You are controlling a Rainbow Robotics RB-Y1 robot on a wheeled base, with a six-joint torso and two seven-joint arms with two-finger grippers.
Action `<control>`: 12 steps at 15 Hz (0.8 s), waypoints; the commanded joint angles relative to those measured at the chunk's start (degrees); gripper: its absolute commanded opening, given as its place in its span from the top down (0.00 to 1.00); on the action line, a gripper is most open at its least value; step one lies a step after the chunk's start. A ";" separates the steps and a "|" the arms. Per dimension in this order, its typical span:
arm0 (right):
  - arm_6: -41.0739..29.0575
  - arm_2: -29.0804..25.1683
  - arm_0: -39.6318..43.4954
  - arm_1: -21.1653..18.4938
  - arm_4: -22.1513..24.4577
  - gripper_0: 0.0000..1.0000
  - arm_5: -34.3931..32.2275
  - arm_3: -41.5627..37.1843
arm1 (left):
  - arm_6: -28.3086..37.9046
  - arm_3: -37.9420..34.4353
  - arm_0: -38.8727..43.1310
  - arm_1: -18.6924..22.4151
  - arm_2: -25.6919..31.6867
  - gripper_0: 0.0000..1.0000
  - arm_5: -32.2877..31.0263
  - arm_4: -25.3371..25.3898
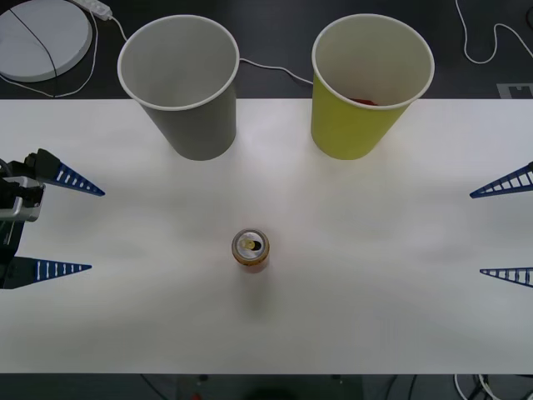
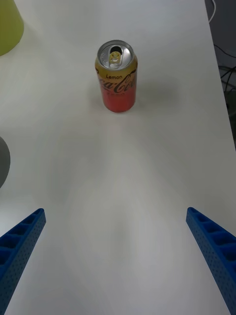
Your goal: Put the can into the green bin and the plastic bottle into the gray bin
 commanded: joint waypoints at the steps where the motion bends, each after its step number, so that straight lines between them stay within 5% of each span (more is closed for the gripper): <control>1: 0.00 0.00 0.00 0.00 0.00 0.00 0.00 0.00 | 0.00 0.00 0.00 0.00 0.00 0.00 0.00 0.00; 12: 2.55 2.37 2.29 3.25 -0.97 0.00 3.69 1.49 | 0.00 0.00 0.00 0.00 0.00 0.00 0.00 0.00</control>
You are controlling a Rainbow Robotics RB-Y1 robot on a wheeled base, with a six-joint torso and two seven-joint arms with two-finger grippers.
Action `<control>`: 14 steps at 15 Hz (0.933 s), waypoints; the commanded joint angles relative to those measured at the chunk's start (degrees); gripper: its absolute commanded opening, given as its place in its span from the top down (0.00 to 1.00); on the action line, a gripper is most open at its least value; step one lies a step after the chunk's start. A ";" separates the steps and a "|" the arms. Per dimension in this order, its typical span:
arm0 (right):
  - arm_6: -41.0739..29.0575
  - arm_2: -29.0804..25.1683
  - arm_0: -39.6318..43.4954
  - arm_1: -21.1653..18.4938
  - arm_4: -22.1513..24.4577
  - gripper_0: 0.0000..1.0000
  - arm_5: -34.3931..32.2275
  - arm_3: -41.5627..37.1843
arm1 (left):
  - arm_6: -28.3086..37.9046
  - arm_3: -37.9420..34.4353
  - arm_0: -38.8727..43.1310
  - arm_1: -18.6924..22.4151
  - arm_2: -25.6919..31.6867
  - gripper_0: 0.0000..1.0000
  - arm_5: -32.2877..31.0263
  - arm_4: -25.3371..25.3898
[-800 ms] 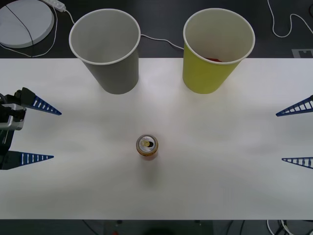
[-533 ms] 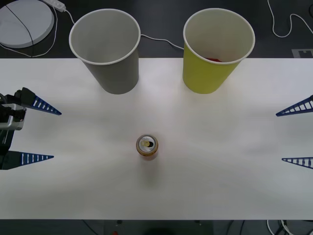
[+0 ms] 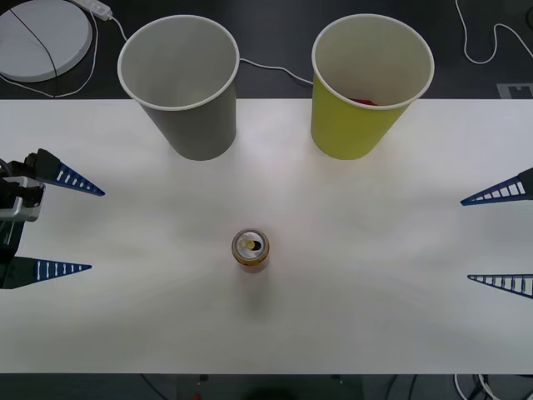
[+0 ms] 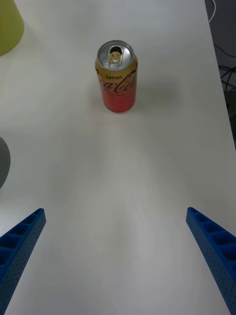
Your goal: Put the can into the green bin and the plastic bottle into the gray bin
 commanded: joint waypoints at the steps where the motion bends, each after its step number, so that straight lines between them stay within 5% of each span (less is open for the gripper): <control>1: 1.46 0.87 0.09 2.63 0.09 0.00 0.87 1.40 | 0.00 -0.01 0.01 0.01 0.00 0.00 0.00 0.00; 7: 13.94 9.84 -1.75 5.44 -5.44 0.00 7.38 11.68 | 0.00 -0.01 0.01 0.01 0.00 0.00 0.00 0.00; 14: 20.00 11.24 -5.97 14.32 -3.77 0.00 4.04 20.38 | 0.00 -0.01 0.01 0.01 0.00 0.00 0.00 0.00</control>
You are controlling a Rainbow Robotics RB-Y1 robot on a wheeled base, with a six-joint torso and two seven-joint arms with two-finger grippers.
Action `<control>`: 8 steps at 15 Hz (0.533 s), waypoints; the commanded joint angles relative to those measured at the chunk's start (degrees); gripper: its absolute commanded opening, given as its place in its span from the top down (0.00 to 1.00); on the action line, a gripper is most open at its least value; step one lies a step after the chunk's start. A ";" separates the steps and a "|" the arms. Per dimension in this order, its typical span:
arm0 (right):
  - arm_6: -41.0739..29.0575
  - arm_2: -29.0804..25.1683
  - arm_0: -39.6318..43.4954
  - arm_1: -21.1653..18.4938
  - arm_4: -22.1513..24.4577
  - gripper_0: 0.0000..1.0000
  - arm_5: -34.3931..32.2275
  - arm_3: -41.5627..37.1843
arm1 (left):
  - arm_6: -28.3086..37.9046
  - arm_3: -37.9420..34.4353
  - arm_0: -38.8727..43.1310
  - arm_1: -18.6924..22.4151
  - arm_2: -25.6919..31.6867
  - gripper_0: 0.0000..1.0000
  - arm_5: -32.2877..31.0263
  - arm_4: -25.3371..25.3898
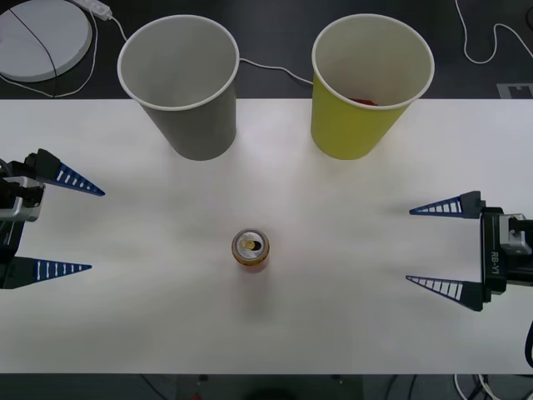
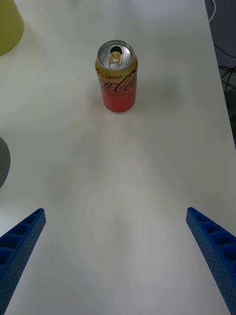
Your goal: Put the can into the green bin and the plastic bottle into the gray bin
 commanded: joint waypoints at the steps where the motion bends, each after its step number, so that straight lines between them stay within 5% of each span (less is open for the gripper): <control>1: 1.14 1.35 -1.27 2.75 0.34 0.00 -0.55 2.68 | 0.00 -0.01 0.00 0.00 0.00 0.00 0.00 0.01; 8: 4.39 2.49 -3.29 10.66 3.50 0.00 -0.55 7.17 | 0.00 -0.01 0.00 0.00 0.00 0.00 0.00 0.01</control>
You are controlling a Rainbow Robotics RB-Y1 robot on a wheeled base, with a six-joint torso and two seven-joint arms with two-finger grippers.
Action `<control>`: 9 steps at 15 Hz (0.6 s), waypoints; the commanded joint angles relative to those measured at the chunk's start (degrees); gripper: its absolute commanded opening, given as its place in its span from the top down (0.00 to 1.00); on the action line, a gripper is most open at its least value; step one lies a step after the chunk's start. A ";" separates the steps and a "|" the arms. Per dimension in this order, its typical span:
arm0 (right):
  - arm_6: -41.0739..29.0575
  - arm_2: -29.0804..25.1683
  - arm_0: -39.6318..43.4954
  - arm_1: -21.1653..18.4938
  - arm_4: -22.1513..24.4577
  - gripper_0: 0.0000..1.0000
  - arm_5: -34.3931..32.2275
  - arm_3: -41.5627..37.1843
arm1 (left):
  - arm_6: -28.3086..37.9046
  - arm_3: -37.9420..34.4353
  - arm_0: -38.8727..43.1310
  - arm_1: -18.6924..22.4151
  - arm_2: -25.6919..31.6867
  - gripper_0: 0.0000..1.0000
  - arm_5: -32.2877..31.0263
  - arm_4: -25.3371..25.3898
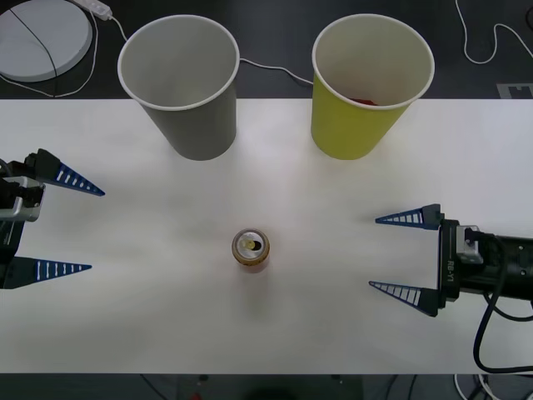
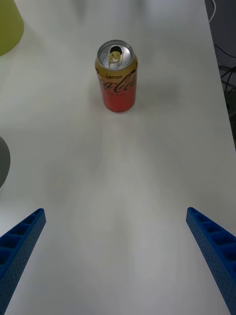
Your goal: Put the can into the green bin and the plastic bottle into the gray bin
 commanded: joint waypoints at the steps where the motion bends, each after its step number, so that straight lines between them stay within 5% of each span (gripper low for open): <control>1: 0.98 0.10 -0.85 3.02 1.45 0.00 -0.01 1.63 | 0.00 -0.01 0.00 0.00 0.00 0.00 0.00 0.01; 9: 7.83 3.44 -7.26 9.08 1.89 0.00 0.25 15.43 | 0.00 -0.01 0.00 0.00 0.00 0.00 0.00 0.01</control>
